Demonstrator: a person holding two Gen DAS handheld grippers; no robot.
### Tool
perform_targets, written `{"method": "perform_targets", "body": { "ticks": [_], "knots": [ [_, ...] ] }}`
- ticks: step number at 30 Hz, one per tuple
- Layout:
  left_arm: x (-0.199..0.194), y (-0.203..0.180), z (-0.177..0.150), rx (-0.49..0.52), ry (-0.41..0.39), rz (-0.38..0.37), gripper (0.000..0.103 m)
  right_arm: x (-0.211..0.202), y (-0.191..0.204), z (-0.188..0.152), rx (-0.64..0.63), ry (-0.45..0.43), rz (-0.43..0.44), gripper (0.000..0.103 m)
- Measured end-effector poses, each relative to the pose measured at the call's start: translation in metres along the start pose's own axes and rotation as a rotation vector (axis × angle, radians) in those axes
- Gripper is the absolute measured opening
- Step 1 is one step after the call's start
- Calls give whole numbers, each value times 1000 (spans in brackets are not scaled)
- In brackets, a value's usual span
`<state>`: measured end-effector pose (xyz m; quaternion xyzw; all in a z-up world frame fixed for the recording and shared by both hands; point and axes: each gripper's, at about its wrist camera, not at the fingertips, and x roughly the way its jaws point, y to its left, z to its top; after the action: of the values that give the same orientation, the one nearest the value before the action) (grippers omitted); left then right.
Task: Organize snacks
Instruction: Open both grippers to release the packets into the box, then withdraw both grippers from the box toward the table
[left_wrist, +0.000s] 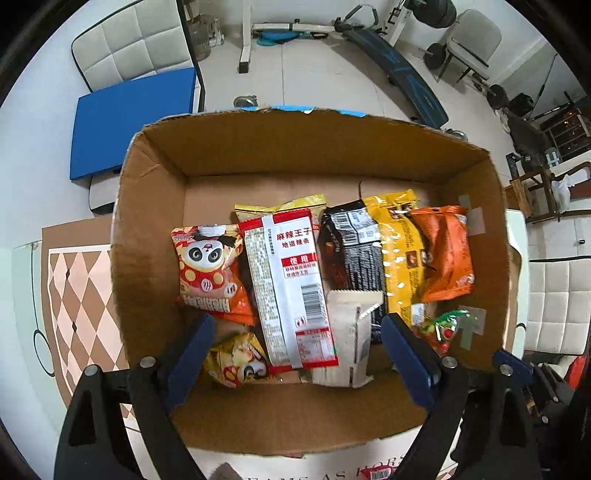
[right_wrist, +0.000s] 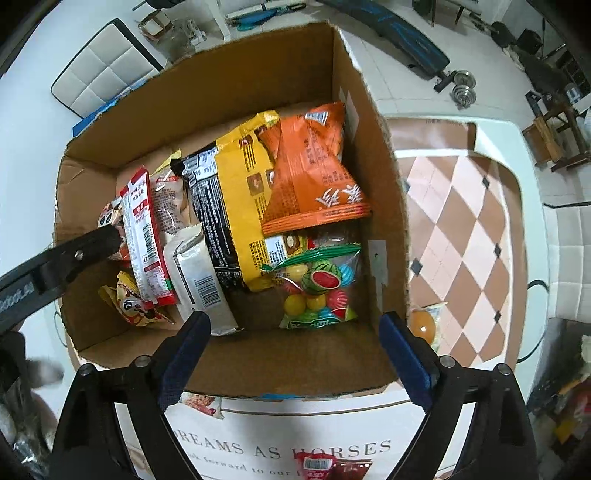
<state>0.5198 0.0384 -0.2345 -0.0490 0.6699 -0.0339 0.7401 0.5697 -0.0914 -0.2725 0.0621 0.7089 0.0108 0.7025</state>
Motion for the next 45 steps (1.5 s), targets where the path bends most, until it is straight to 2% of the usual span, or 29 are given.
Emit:
{"method": "perform_targets", "body": {
  "ticks": [7,13,18,20,23,26,31,35,38,42,44,45],
  "knots": [
    [-36,4,-36,-25,-132,32,92,-34,9,-15,-59,-98,-44,96],
    [-61,6,-69,-29,-201,43,92,-67,18,-34,-119,-178,-56,96],
    [-86,4,-104,-20,-257,59,92,-89,19,-62,-150,-209,-20,96],
    [-88,5,-123,-21,-253,63,92,-89,15,-75,-151,-199,3,96],
    [-81,9,-150,-37,-226,67,92,-78,0,-103,-117,-146,39,96],
    [-62,14,-182,-53,-174,77,92,-47,-26,-140,-52,-49,61,96],
    [-15,19,-236,-70,-41,84,92,15,-76,-202,87,129,81,96],
    [22,22,-264,-93,54,96,92,60,-110,-247,181,243,53,96],
    [40,22,-277,-103,91,108,92,80,-123,-273,240,288,66,95],
    [53,17,-277,-88,107,135,92,97,-109,-287,181,304,29,91],
    [55,15,-273,-82,108,139,92,103,-101,-290,153,305,2,76],
    [55,14,-269,-79,106,139,92,107,-96,-291,136,308,-7,76]
  ]
}}
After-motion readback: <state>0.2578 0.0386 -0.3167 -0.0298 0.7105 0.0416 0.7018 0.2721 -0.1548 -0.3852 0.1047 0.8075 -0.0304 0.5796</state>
